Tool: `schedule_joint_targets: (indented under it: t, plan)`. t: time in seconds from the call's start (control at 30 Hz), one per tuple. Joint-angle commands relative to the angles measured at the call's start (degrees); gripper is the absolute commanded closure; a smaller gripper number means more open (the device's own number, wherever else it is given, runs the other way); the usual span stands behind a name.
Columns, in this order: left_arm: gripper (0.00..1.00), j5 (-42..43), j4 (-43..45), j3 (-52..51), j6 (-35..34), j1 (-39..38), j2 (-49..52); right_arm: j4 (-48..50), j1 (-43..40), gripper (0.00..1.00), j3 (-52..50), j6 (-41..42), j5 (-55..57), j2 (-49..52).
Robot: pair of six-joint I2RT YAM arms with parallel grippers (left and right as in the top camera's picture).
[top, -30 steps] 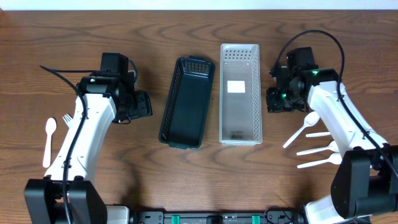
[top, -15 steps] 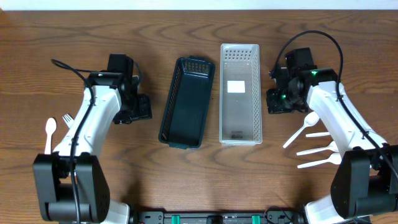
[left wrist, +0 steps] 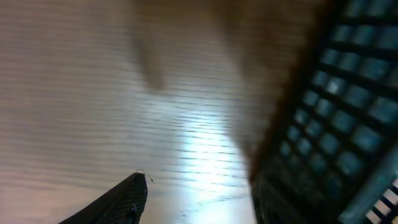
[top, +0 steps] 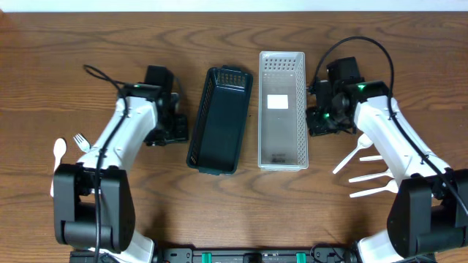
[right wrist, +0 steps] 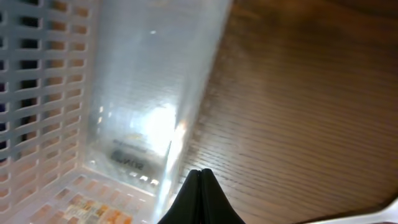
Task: Pack container
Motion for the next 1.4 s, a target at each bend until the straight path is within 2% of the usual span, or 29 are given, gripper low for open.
schedule_joint_targets:
  t: [0.0,0.3,1.13,1.2,1.27,1.37]
  plan:
    - [0.38,-0.70,0.11,0.17,0.50,-2.27,0.17,-0.04,1.03,0.99,0.17,-2.43,-1.97,0.39]
    - [0.38,-0.68,0.07,0.17,0.46,-4.44,0.17,0.00,1.11,0.99,0.17,-4.76,-6.16,0.39]
    - [0.37,-0.83,0.09,0.17,-0.13,-7.19,0.17,0.59,1.11,0.99,0.17,-6.27,-6.45,0.39]
    - [0.27,-2.89,0.09,0.20,-0.13,-7.19,0.17,0.66,1.11,0.98,0.17,-6.25,-6.43,0.39]
    - [0.13,-4.39,0.07,0.20,-0.11,-7.19,0.15,0.94,1.11,0.97,0.17,-6.25,-6.43,0.39]
    - [0.01,-6.47,0.07,0.28,-0.11,-7.19,0.09,1.42,1.11,0.95,0.17,-6.21,-6.21,0.39]
